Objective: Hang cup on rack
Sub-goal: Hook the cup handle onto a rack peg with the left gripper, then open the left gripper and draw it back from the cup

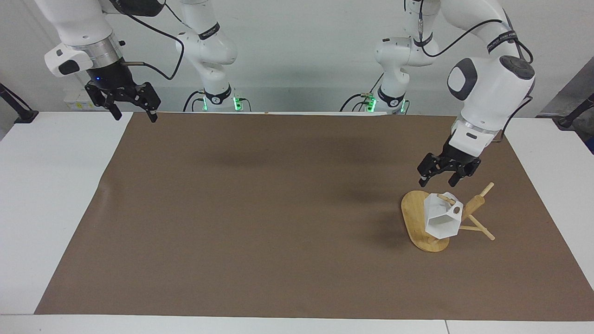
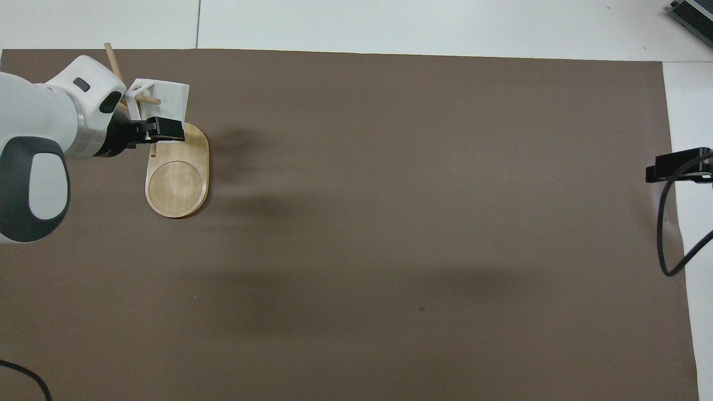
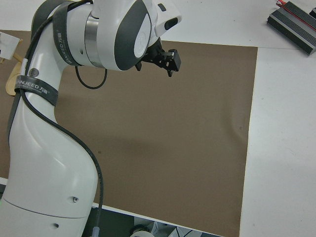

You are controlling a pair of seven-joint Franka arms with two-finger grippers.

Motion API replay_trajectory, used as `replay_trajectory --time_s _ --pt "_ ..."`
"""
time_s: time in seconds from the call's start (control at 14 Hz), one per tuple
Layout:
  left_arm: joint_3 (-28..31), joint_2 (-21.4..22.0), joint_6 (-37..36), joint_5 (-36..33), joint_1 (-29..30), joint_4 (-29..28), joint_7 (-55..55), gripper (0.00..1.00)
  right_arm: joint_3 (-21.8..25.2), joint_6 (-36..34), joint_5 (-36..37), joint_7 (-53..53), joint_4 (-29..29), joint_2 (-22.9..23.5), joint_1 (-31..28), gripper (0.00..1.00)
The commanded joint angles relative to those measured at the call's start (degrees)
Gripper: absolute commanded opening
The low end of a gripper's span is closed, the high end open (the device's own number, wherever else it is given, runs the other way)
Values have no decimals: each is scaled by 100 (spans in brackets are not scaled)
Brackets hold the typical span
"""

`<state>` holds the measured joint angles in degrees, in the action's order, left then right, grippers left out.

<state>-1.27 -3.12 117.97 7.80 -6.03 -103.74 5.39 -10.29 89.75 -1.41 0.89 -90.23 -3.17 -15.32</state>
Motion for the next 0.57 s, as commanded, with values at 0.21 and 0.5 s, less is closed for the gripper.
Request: replay_trajectory --time_s 0.21,0.5 --pt "-49 672 -1300 -657 23 334 -662 100 -35 -116 -114 -97 -3 -52 -59 100" --pt "-40 49 -2679 -701 67 1950 -723 100 -17 -45 -61 -80 -3 -52 -120 100"
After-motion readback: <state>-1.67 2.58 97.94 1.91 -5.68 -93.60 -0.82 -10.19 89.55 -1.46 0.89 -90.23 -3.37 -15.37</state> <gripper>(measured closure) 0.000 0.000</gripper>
